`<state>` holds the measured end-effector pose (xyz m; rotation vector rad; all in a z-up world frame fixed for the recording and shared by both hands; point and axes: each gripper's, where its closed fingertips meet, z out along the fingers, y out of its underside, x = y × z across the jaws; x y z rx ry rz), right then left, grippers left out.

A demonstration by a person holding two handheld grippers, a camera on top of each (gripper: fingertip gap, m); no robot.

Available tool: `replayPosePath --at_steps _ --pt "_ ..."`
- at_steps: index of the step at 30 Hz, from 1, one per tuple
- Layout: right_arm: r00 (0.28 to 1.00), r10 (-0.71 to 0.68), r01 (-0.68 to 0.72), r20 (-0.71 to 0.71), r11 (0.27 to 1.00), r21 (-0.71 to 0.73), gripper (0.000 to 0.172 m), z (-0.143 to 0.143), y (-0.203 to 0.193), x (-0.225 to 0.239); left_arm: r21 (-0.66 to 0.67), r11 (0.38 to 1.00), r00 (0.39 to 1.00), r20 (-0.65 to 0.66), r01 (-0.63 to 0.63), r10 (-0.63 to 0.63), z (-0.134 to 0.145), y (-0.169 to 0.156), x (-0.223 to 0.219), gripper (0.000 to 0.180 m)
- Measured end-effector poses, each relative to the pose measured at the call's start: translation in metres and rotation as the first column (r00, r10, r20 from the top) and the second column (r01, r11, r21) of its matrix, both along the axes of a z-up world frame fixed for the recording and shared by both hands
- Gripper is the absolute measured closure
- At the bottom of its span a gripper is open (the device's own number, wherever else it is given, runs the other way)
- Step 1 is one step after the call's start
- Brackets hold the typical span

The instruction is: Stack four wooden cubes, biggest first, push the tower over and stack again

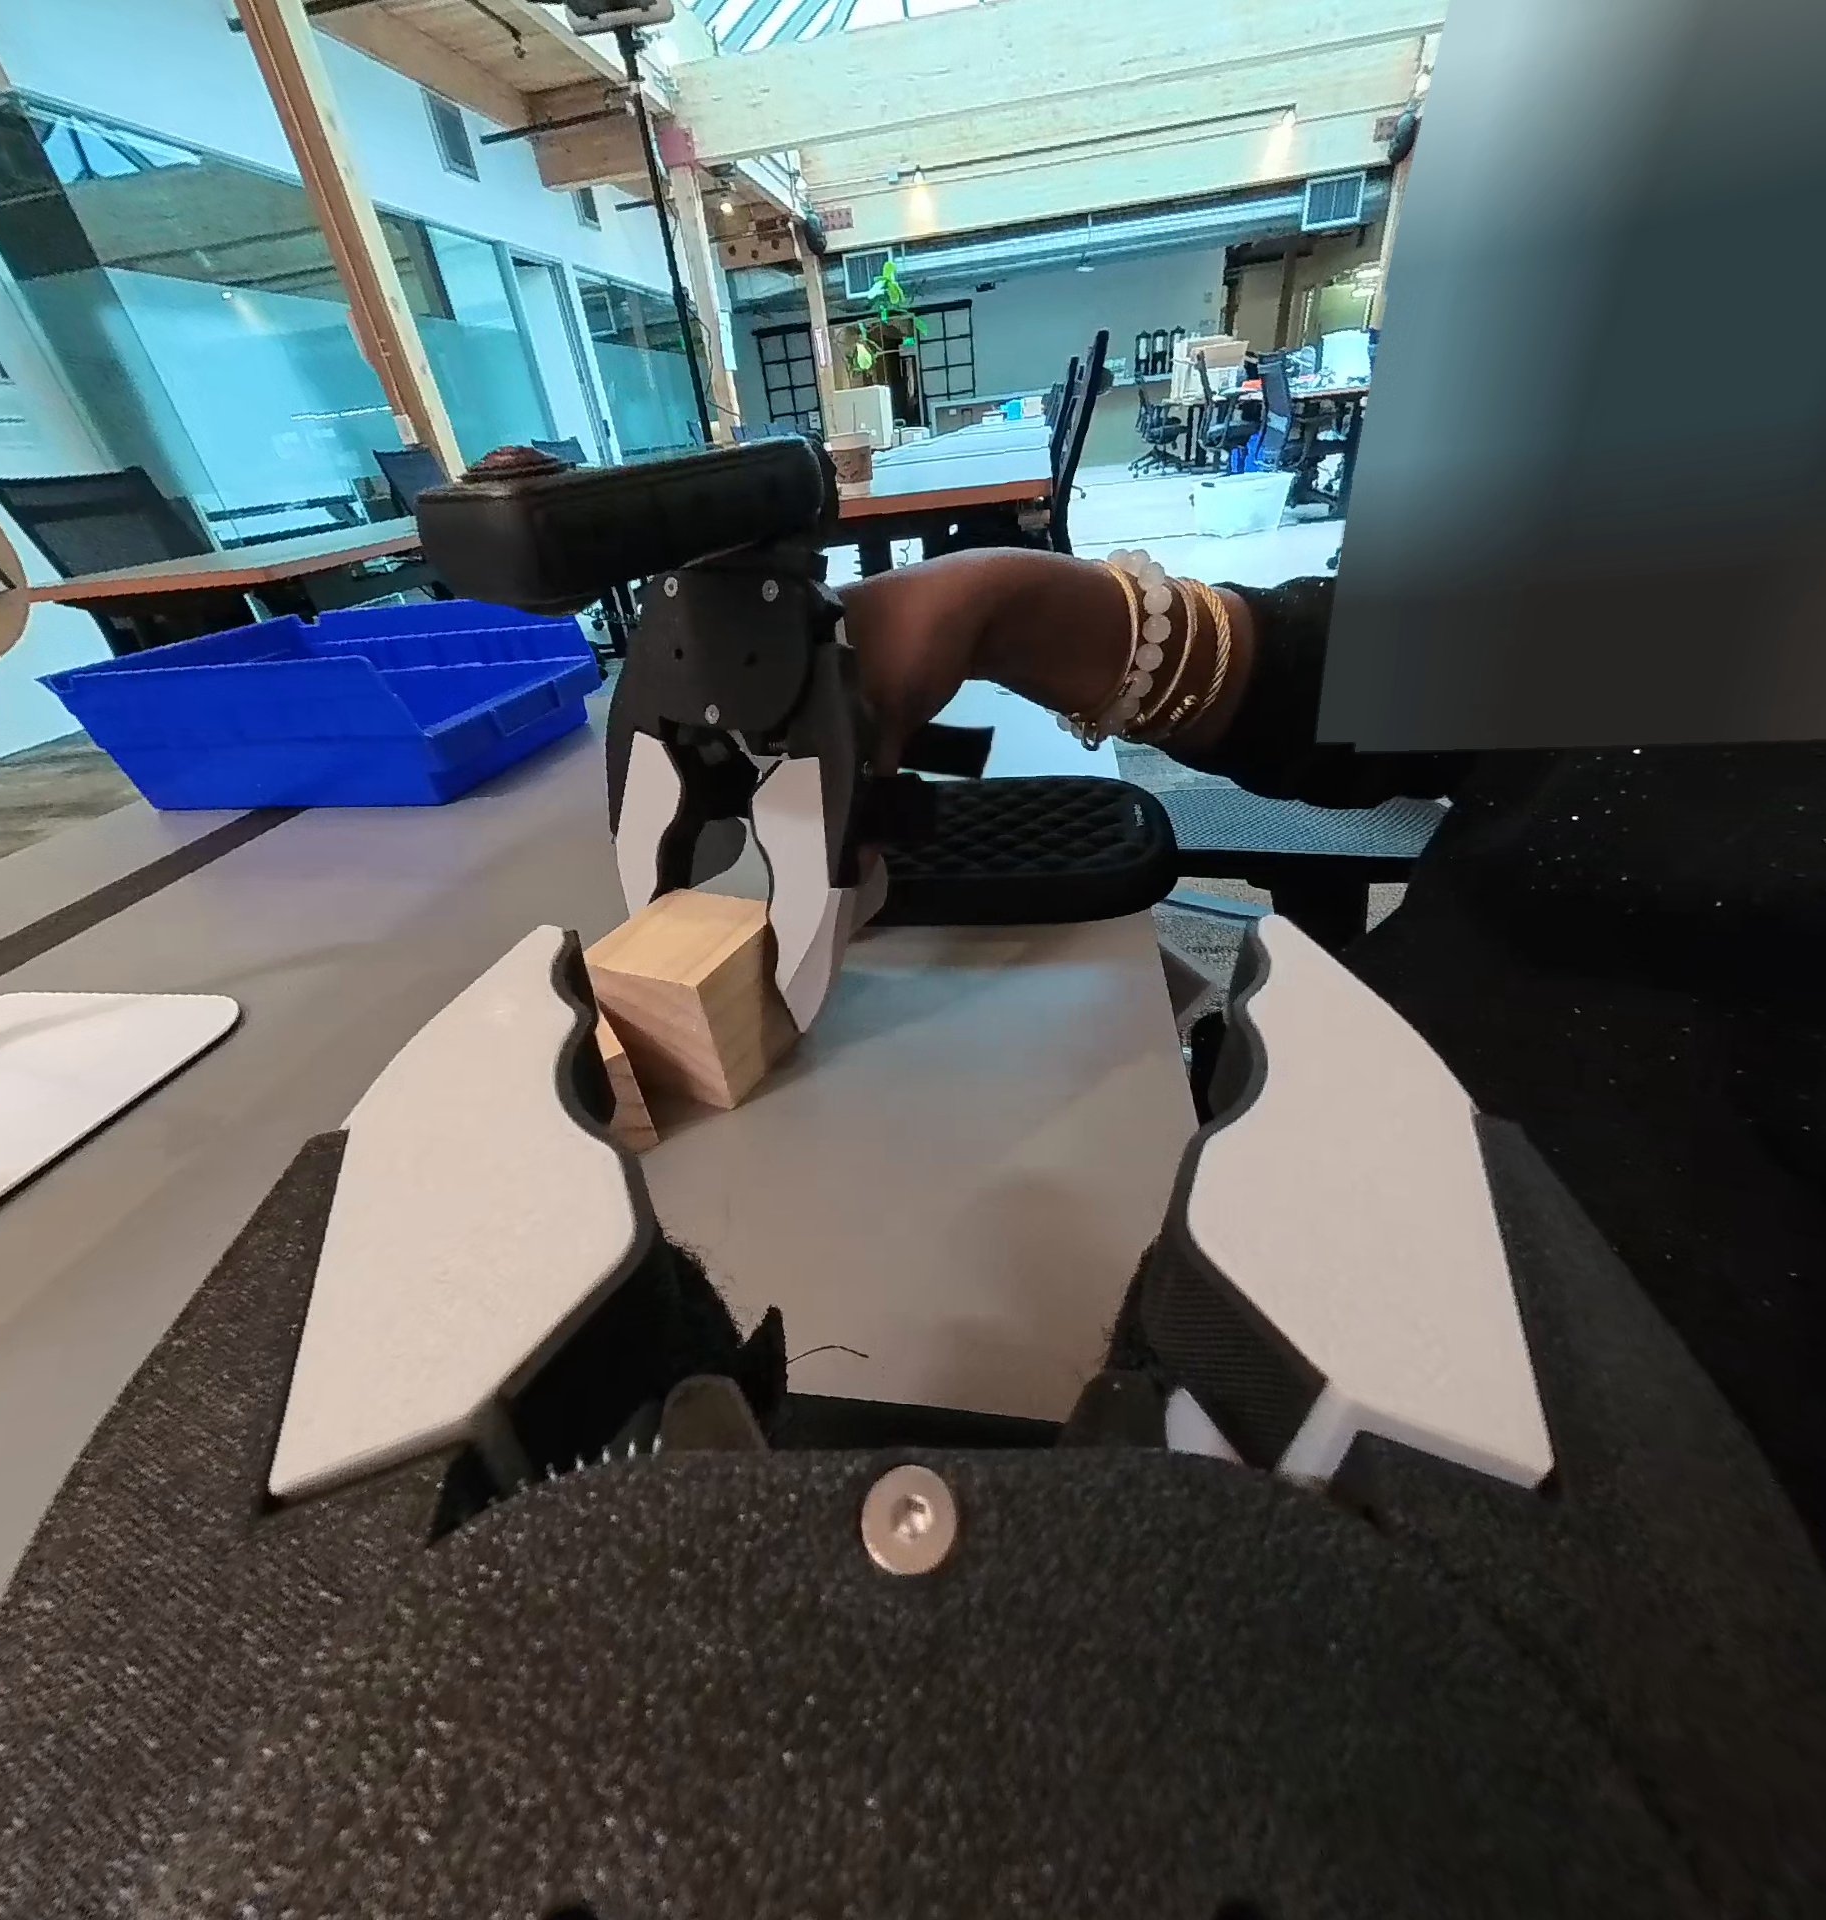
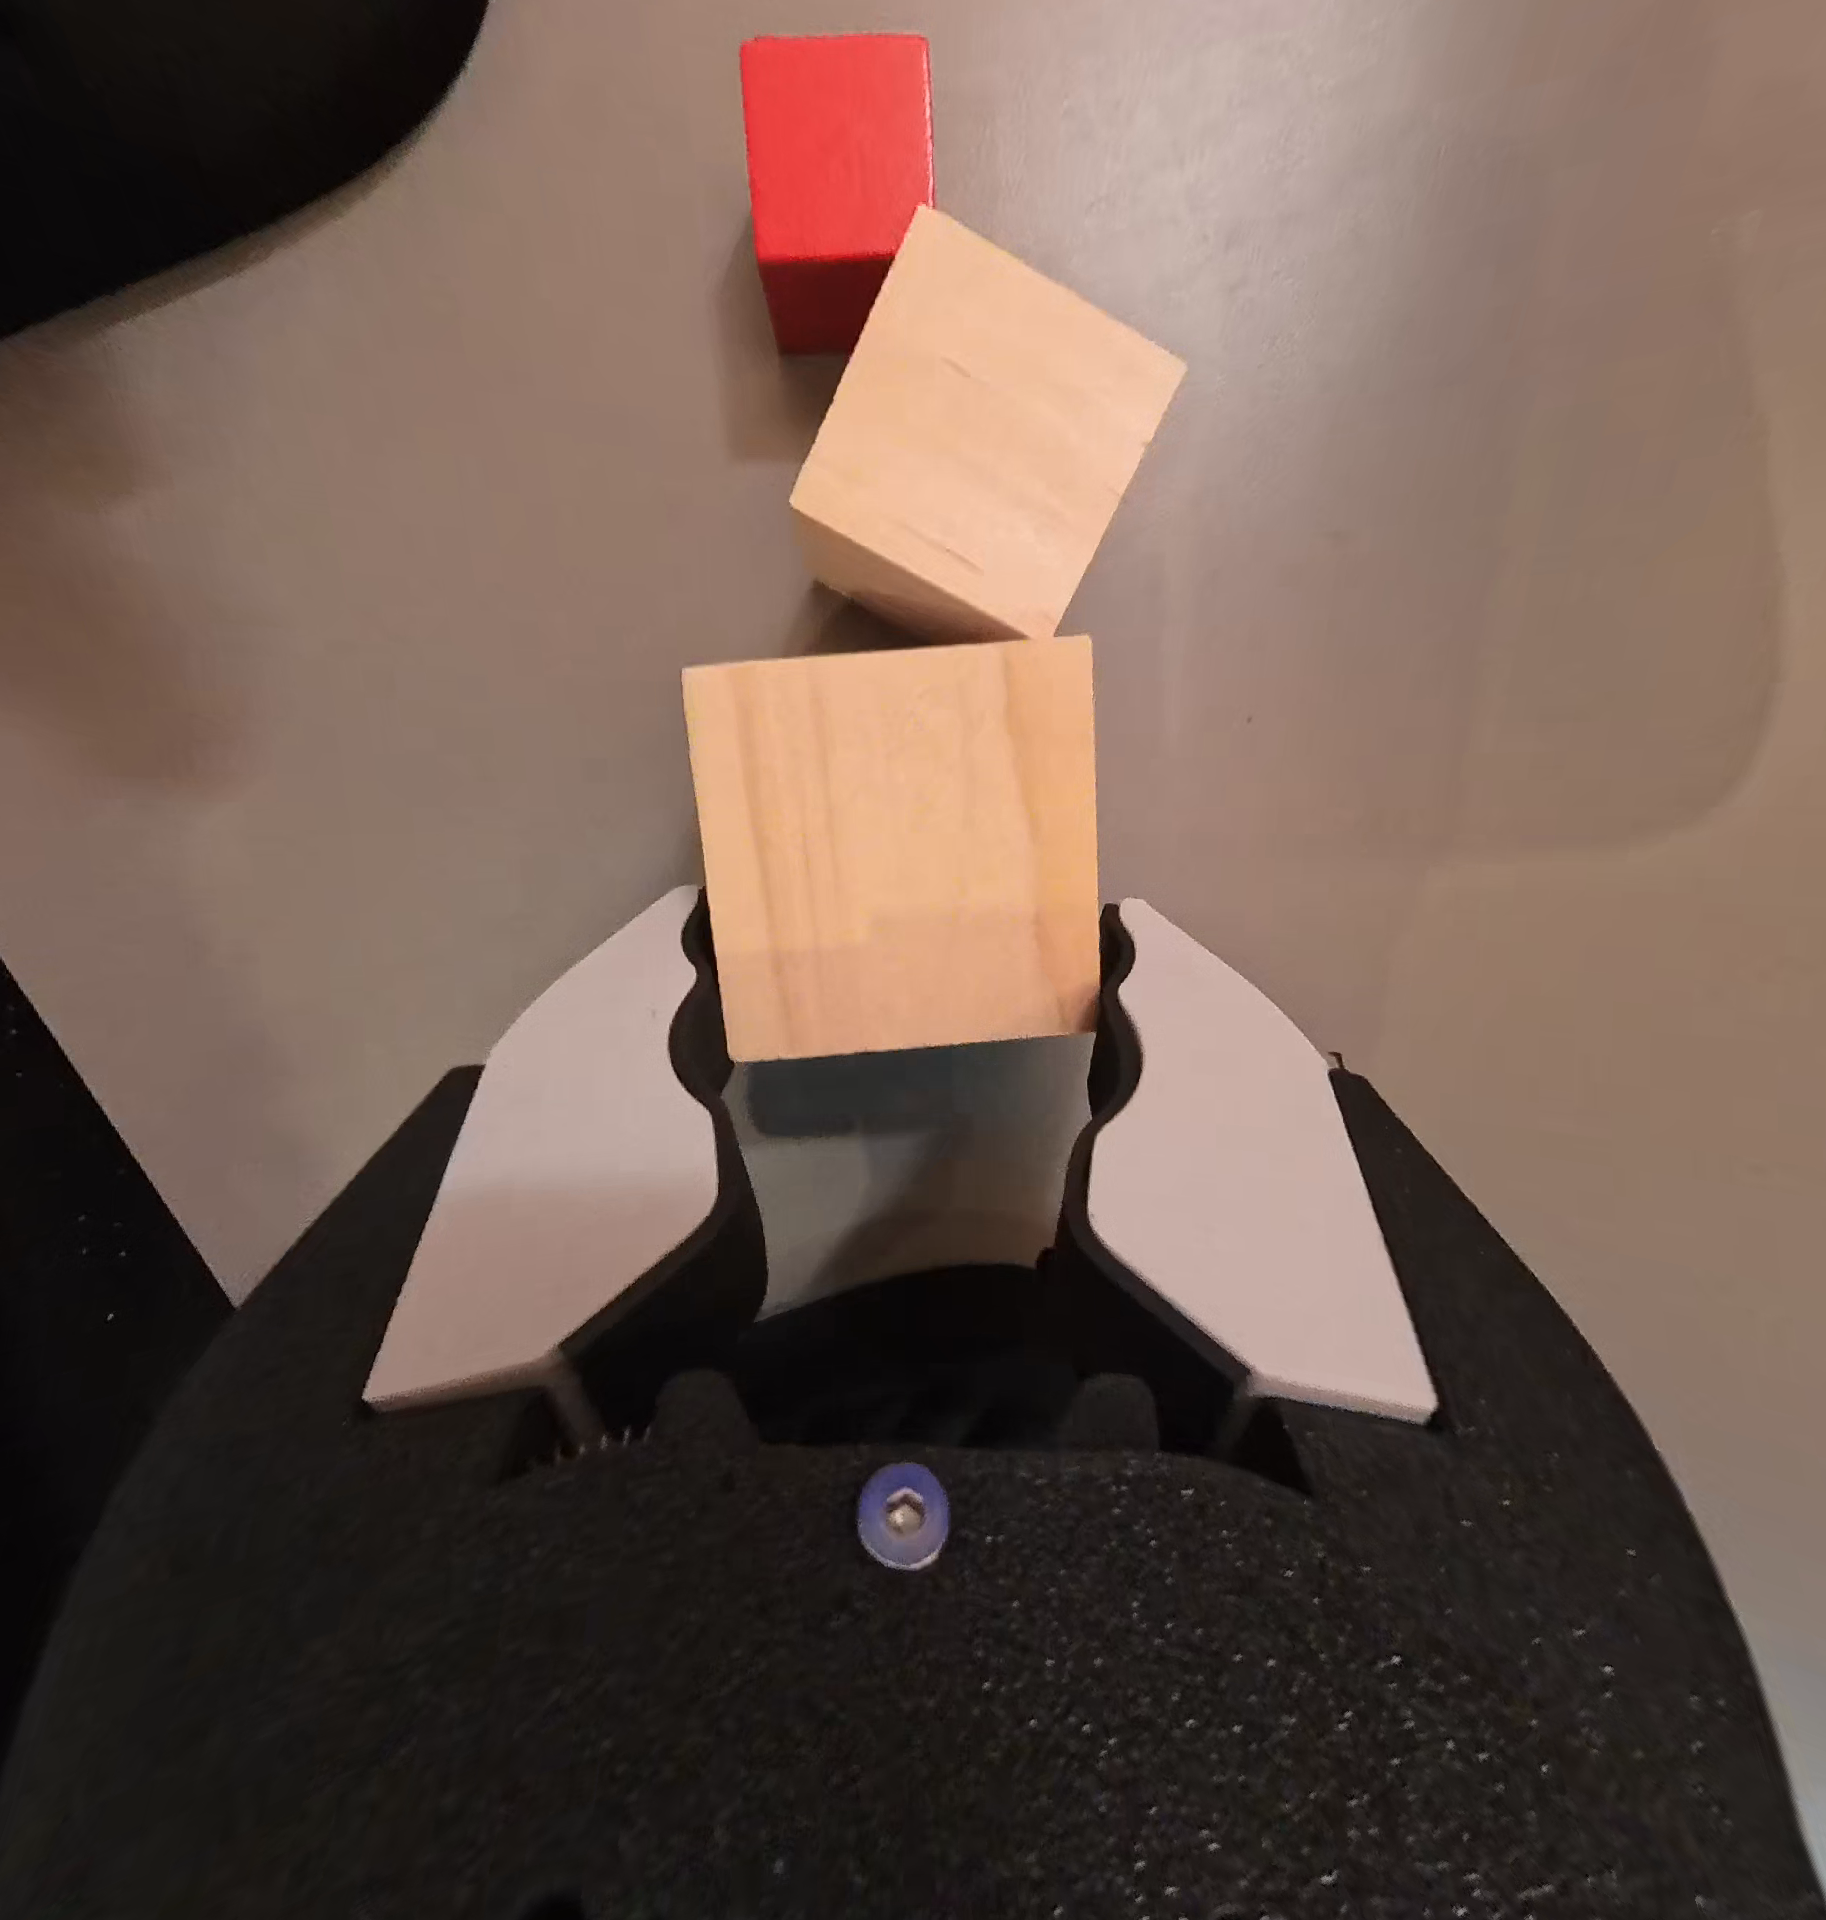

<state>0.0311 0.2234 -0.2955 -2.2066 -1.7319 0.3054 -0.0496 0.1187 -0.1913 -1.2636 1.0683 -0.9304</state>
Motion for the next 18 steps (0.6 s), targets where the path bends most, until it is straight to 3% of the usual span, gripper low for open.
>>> replayPosePath --at_steps 18 --pt "0.99 0.011 0.0 -0.142 0.997 0.073 0.105 0.049 -0.011 0.001 0.001 1.0 1.0 -0.006 -0.005 0.005 -0.001 0.002 0.0 0.066"
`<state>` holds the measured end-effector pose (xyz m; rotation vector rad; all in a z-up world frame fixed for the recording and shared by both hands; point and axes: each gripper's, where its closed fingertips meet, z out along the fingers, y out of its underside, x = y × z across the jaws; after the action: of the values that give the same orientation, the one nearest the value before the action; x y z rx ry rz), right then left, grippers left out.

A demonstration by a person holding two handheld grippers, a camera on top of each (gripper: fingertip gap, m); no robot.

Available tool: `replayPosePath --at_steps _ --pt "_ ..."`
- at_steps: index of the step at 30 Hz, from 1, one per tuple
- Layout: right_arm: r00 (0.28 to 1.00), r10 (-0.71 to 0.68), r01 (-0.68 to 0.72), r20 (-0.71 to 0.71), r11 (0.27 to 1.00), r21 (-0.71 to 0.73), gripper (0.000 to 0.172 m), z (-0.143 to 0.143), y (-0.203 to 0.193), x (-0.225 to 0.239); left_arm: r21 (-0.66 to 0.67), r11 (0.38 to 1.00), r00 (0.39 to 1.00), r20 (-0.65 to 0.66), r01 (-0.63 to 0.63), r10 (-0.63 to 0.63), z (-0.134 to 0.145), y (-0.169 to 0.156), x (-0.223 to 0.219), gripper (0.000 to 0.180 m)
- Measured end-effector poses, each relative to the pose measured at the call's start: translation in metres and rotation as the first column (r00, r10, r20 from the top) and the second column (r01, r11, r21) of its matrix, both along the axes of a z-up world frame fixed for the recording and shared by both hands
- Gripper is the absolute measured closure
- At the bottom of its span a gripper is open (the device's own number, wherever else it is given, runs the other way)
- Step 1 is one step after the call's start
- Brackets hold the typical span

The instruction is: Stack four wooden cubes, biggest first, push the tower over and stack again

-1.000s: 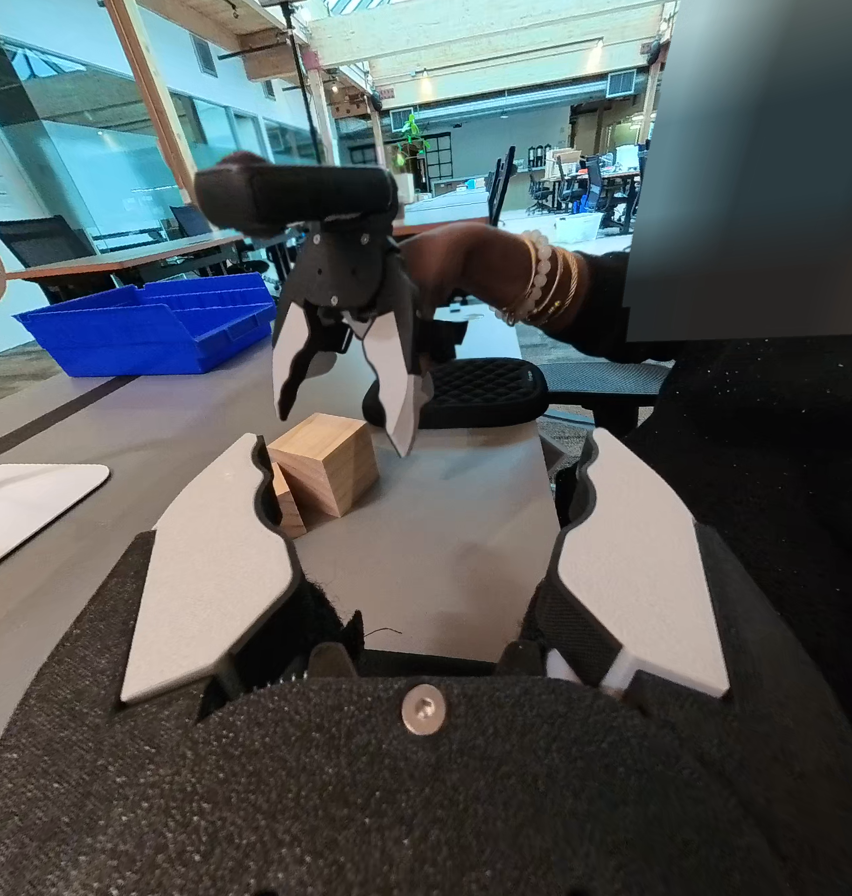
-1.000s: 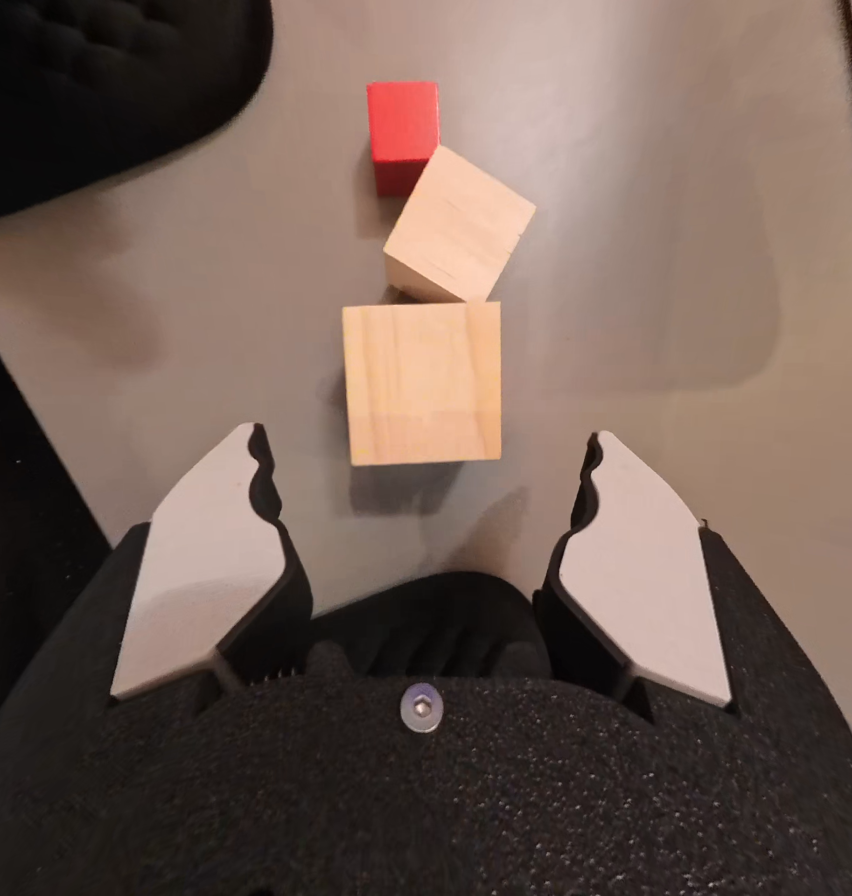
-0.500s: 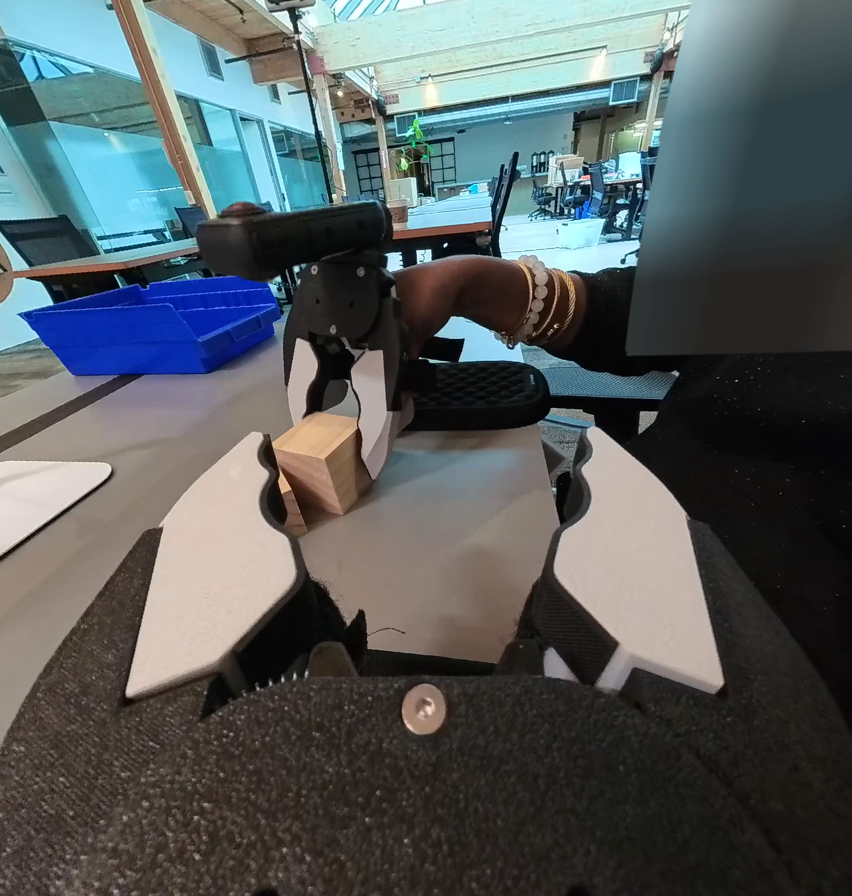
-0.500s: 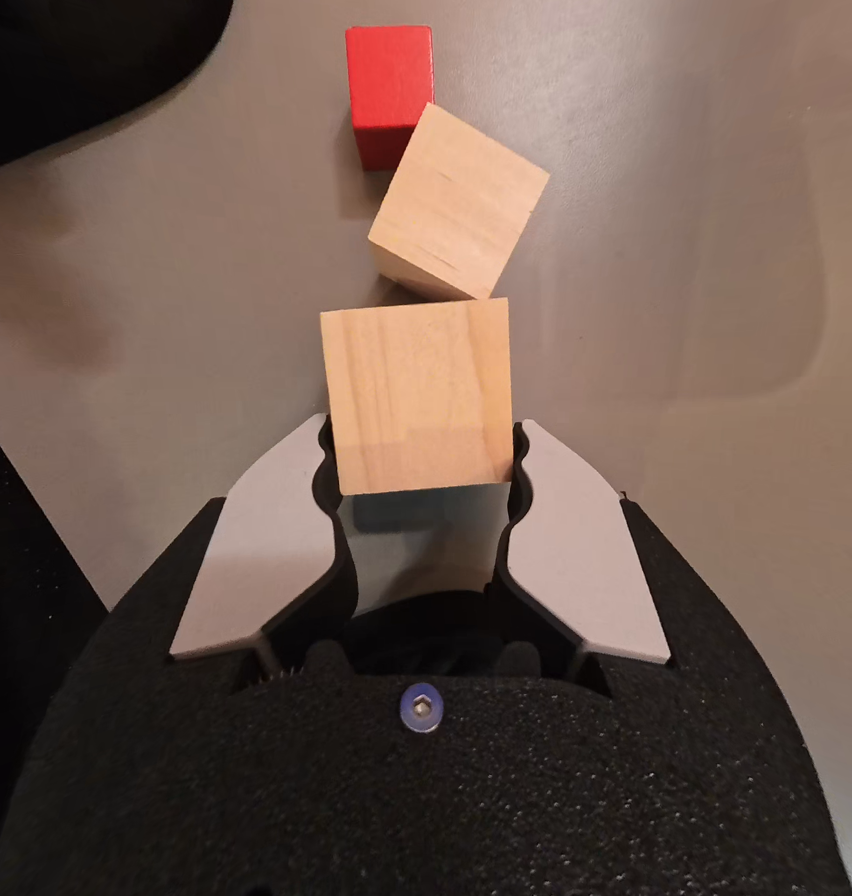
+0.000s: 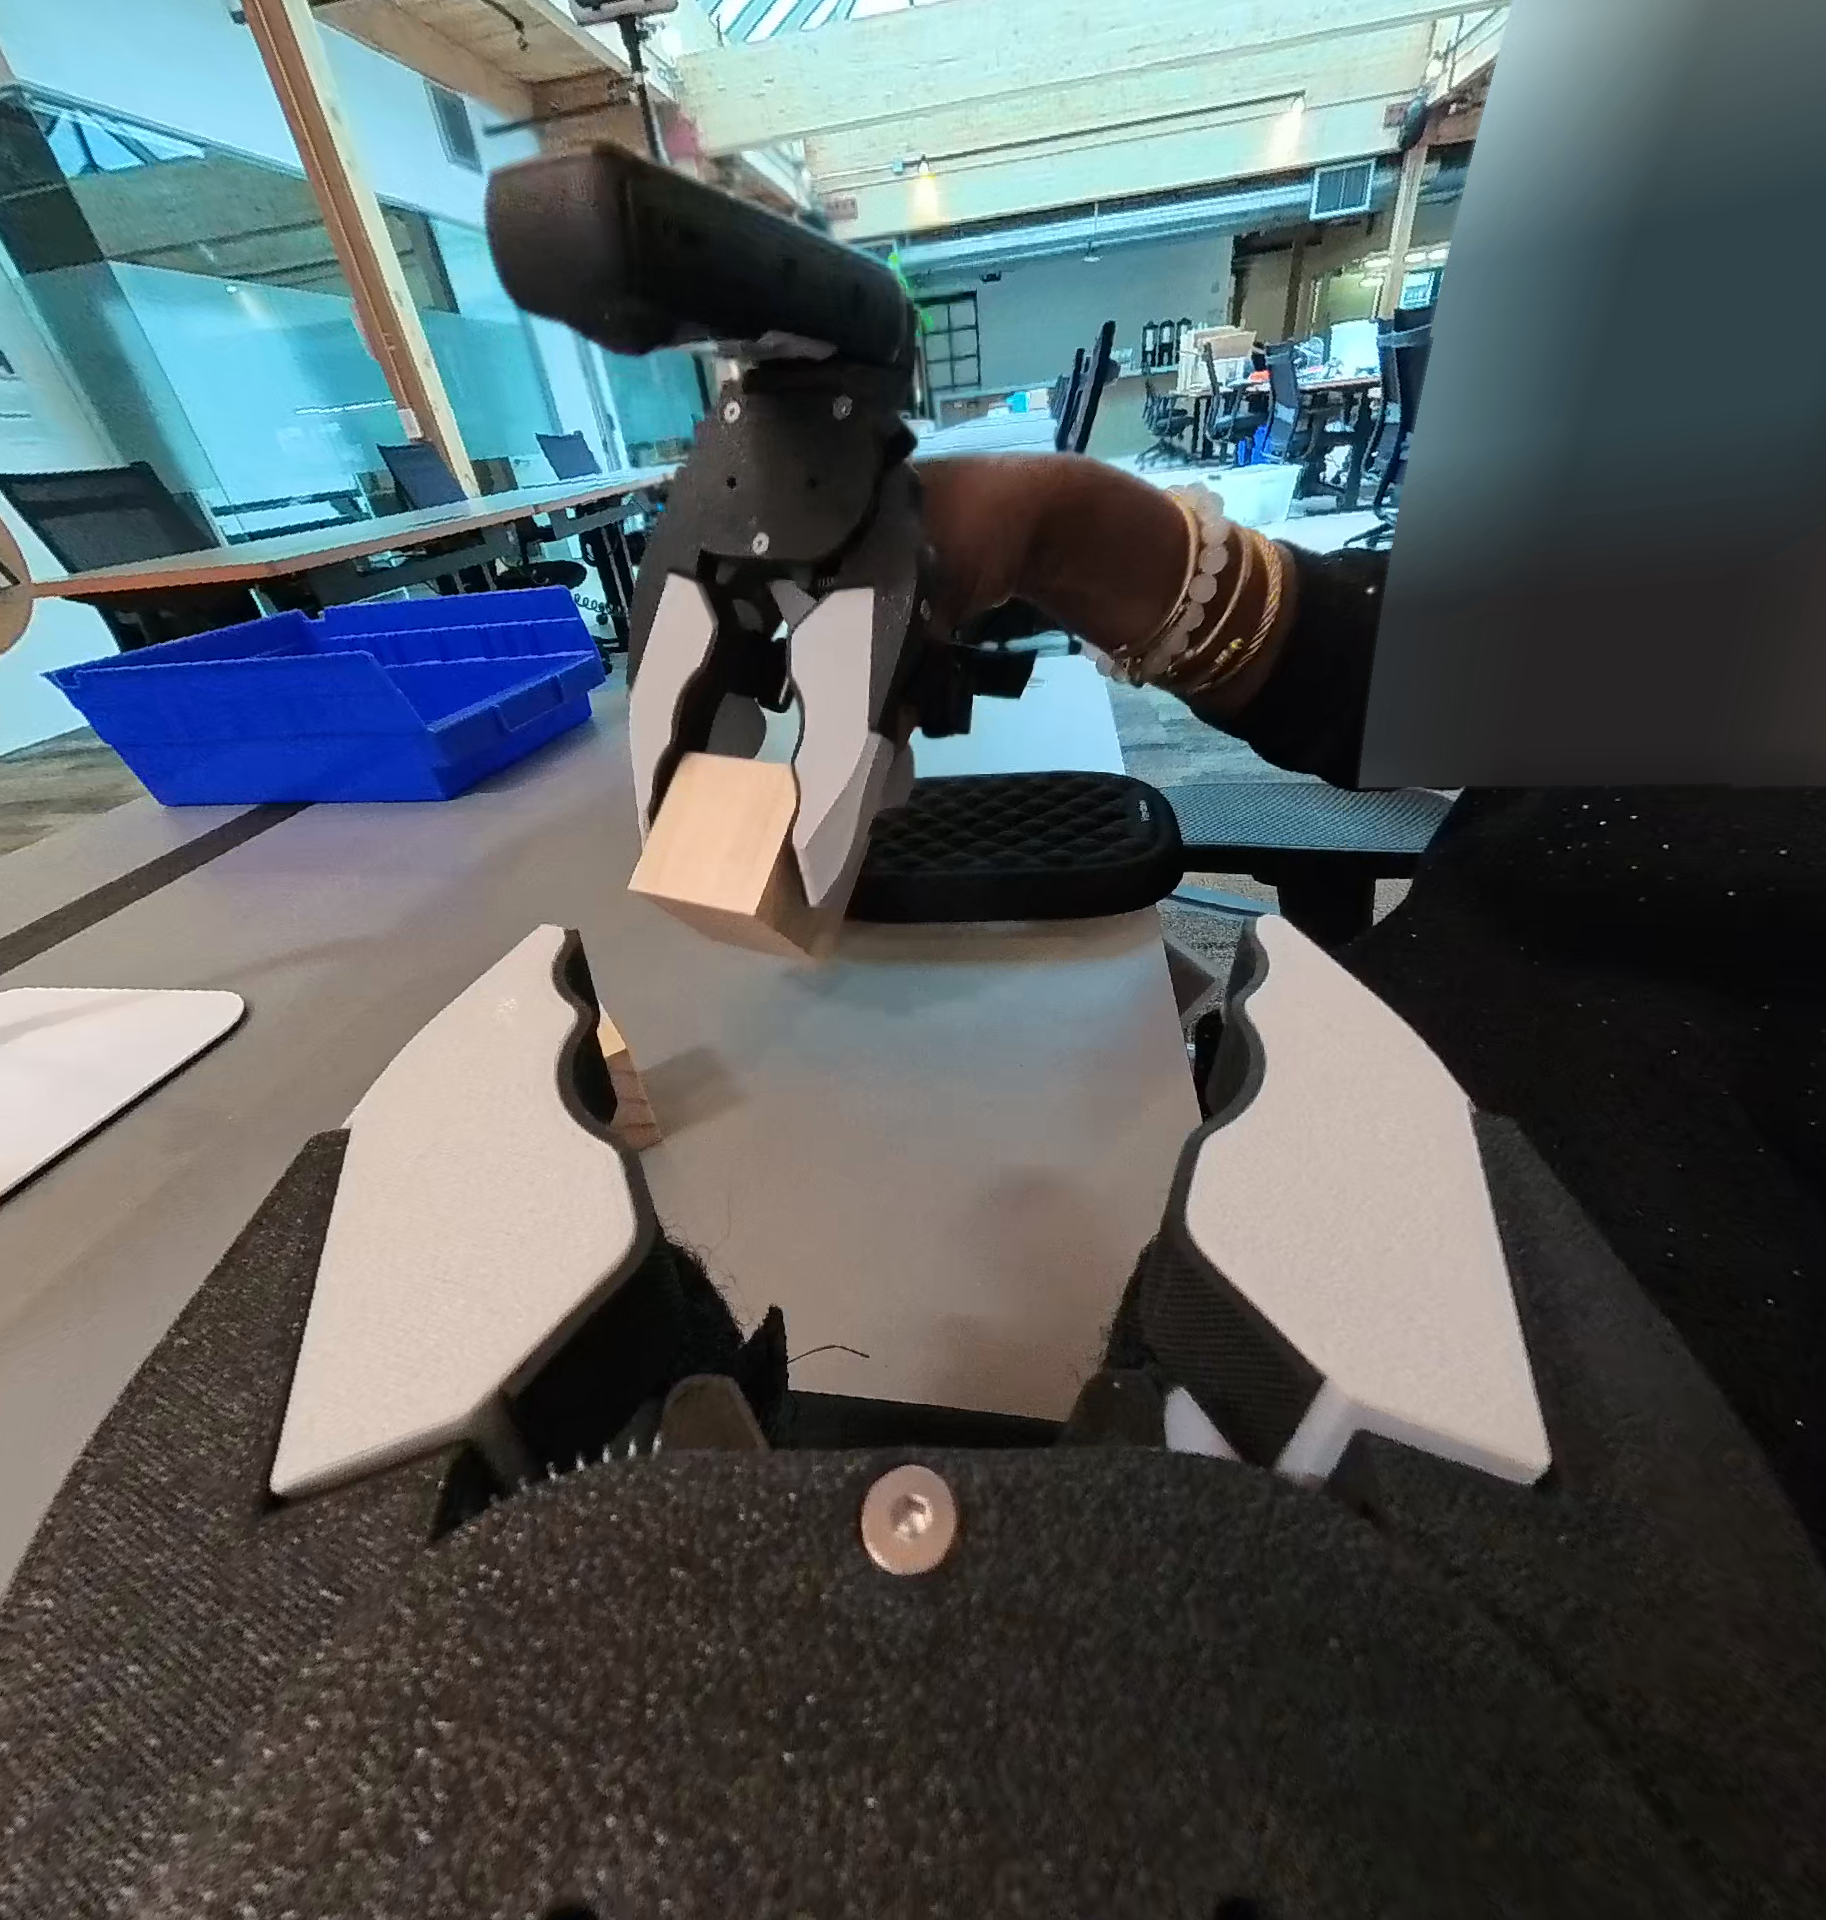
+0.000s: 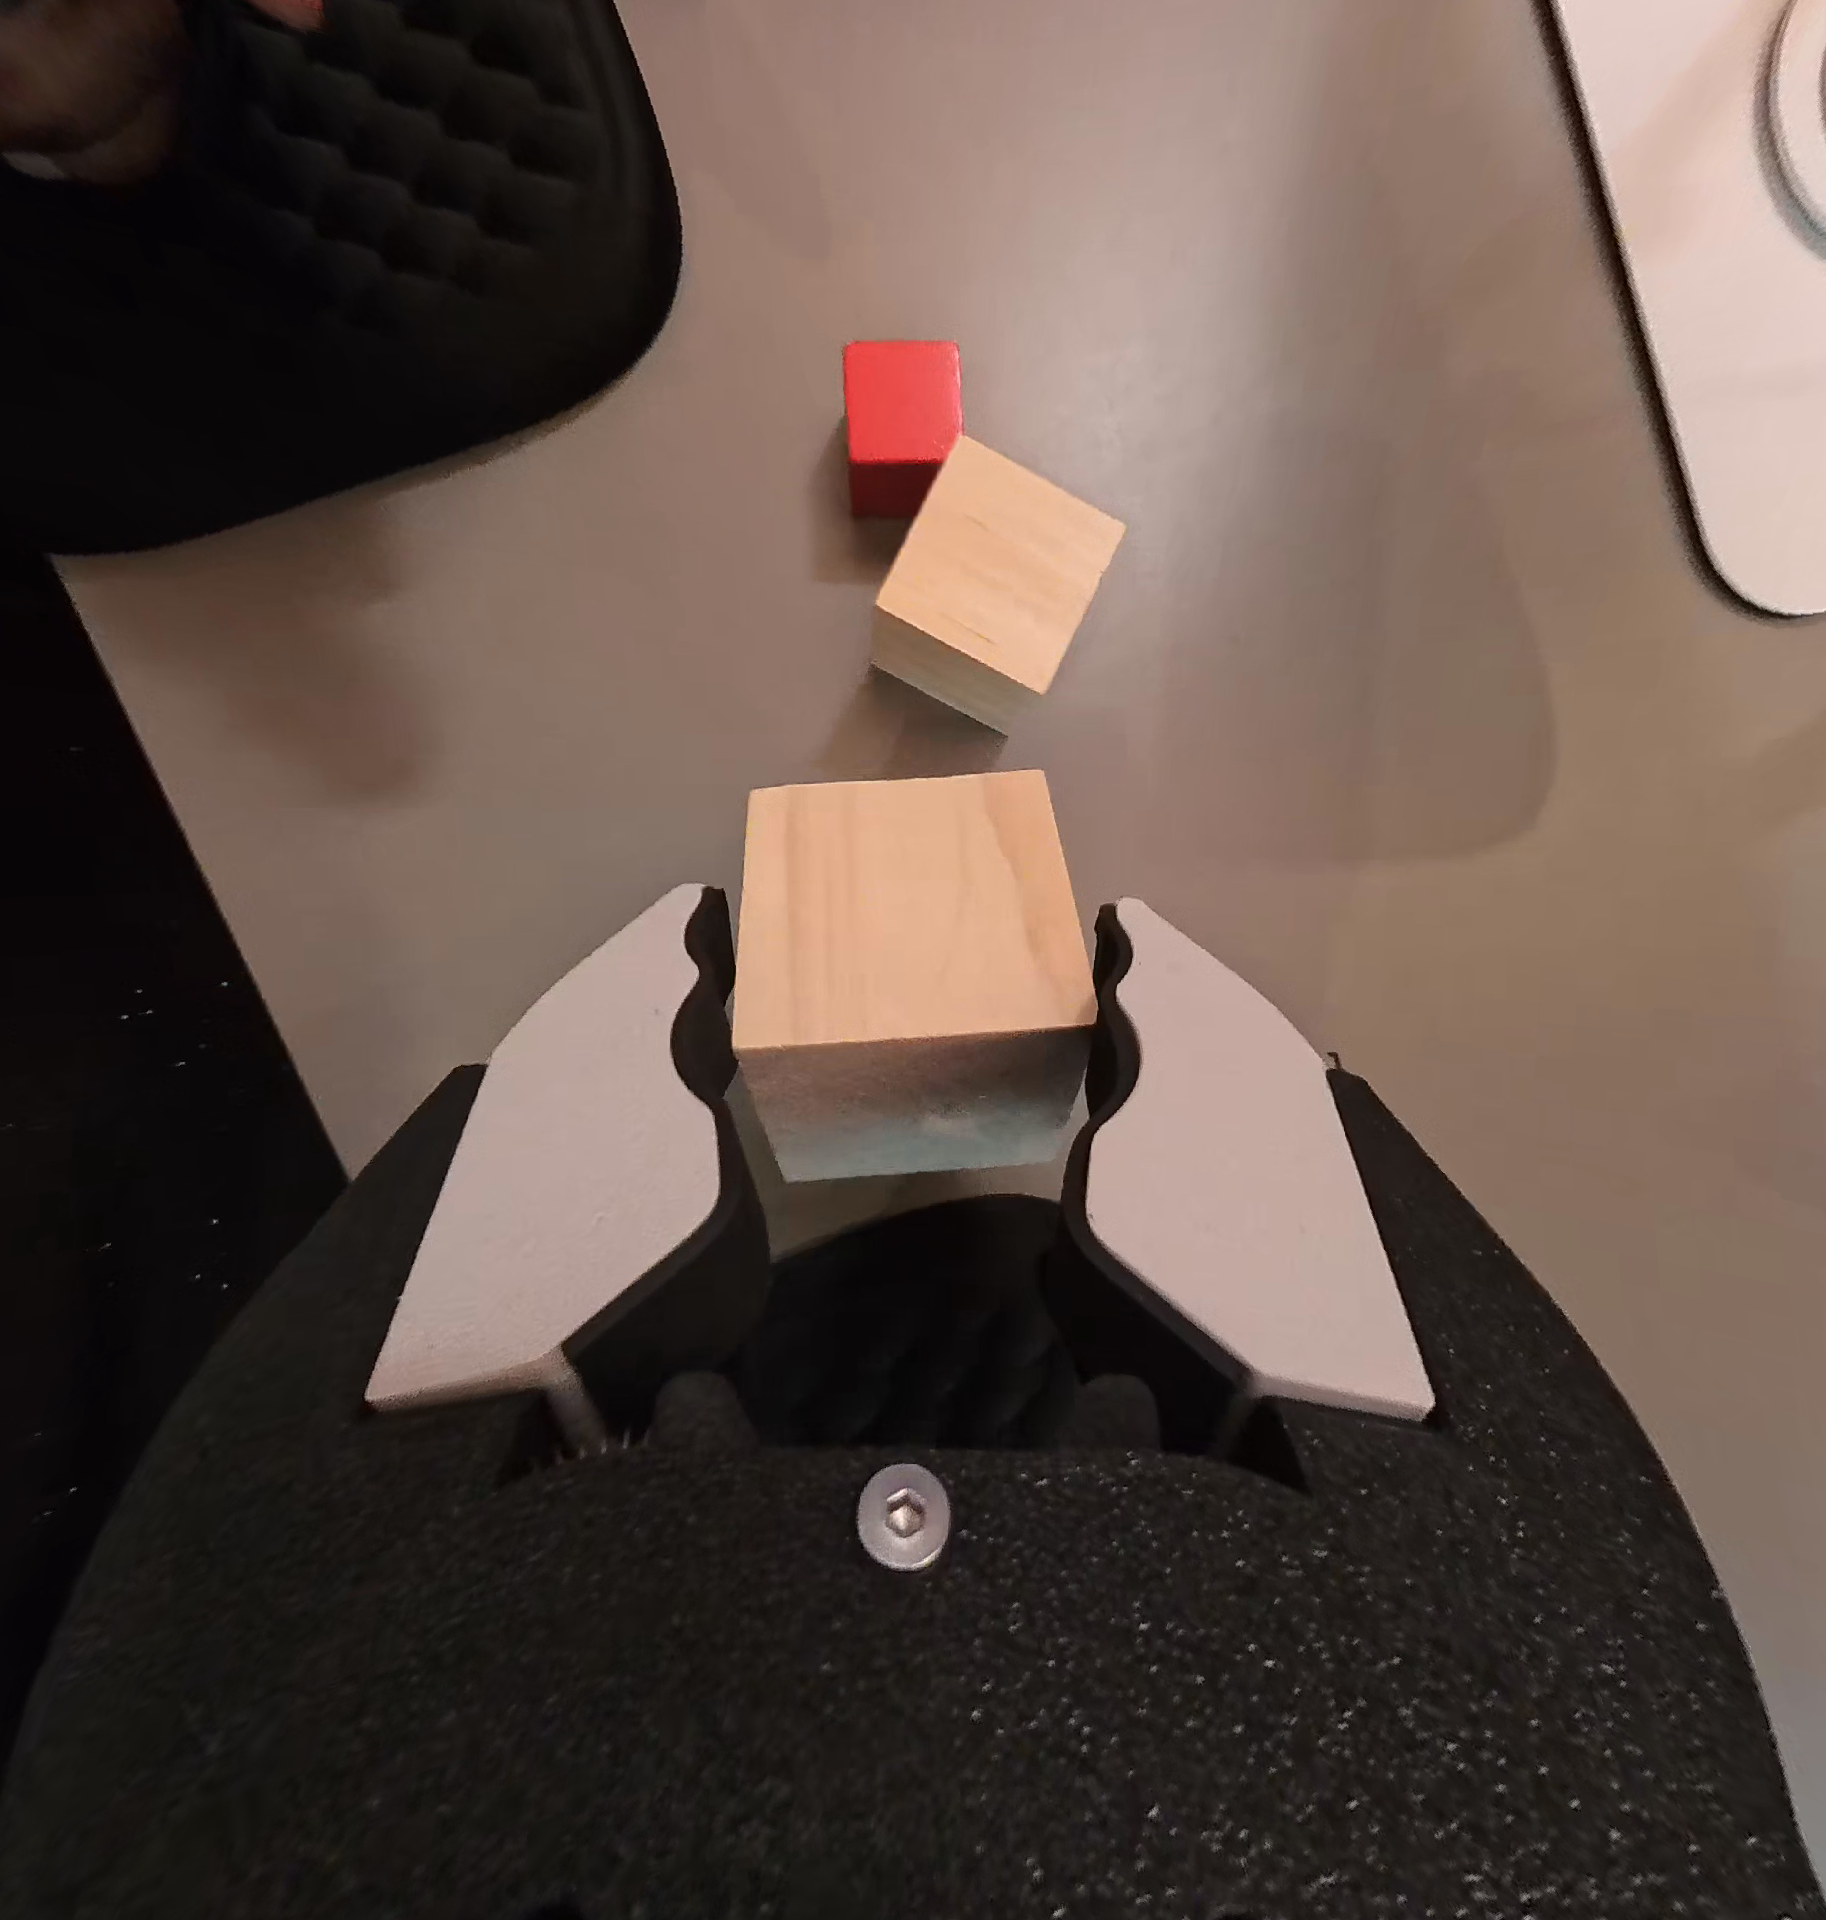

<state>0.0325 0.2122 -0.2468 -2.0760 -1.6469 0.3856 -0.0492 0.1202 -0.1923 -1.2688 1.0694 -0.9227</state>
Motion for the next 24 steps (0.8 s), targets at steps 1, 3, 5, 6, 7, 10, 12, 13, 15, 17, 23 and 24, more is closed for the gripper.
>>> replayPosePath --at_steps 1,3,5,6,7,10,12,13,15,17,23,24 --pt "1.0 0.005 -0.005 -0.006 1.0 0.006 0.105 0.003 -0.002 -0.001 0.0 1.0 1.0 0.0 0.0 0.0 0.0 0.0 0.0 0.067" --pt "1.0 0.02 -0.02 -0.02 1.0 0.012 0.105 0.009 -0.007 -0.004 0.0 1.0 1.0 0.0 0.0 0.0 0.0 0.0 0.0 0.067" --pt "0.999 0.041 -0.041 -0.034 0.999 0.012 0.105 0.014 -0.013 -0.007 0.001 1.0 1.0 0.001 0.001 -0.001 0.0 0.0 0.0 0.067" --pt "0.998 0.054 -0.053 -0.04 0.999 0.013 0.105 0.017 -0.017 -0.009 0.002 1.0 1.0 0.001 0.0 0.0 0.0 0.0 0.0 0.067" --pt "0.997 0.066 -0.066 -0.046 0.998 0.013 0.105 0.019 -0.02 -0.011 0.003 1.0 1.0 0.001 0.0 0.0 0.0 0.0 0.0 0.067" --pt "0.992 0.113 -0.113 -0.063 0.994 -0.002 0.105 0.023 -0.033 -0.018 0.006 1.0 1.0 -0.001 0.001 -0.001 0.0 0.0 0.0 0.067" --pt "0.988 0.141 -0.142 -0.068 0.99 -0.01 0.105 0.024 -0.04 -0.022 0.008 1.0 1.0 -0.003 0.002 -0.002 0.0 0.0 0.0 0.067" --pt "0.986 0.154 -0.155 -0.067 0.988 -0.014 0.105 0.023 -0.044 -0.024 0.009 1.0 1.0 -0.003 0.002 -0.002 0.0 0.0 0.0 0.067" --pt "0.981 0.181 -0.182 -0.064 0.983 -0.022 0.105 0.022 -0.05 -0.027 0.011 1.0 1.0 -0.005 0.003 -0.003 0.0 -0.001 0.001 0.067" --pt "0.977 0.203 -0.205 -0.057 0.978 -0.03 0.105 0.019 -0.056 -0.03 0.012 1.0 1.0 -0.006 0.003 -0.002 0.0 -0.001 0.001 0.066" --pt "0.964 0.263 -0.265 -0.04 0.963 -0.048 0.105 0.008 -0.069 -0.039 0.017 1.0 1.0 -0.006 0.003 -0.003 0.0 -0.001 0.001 0.066" --pt "0.961 0.274 -0.276 -0.035 0.96 -0.05 0.105 0.006 -0.072 -0.041 0.017 1.0 1.0 -0.007 0.004 -0.004 0.0 -0.001 0.001 0.066"
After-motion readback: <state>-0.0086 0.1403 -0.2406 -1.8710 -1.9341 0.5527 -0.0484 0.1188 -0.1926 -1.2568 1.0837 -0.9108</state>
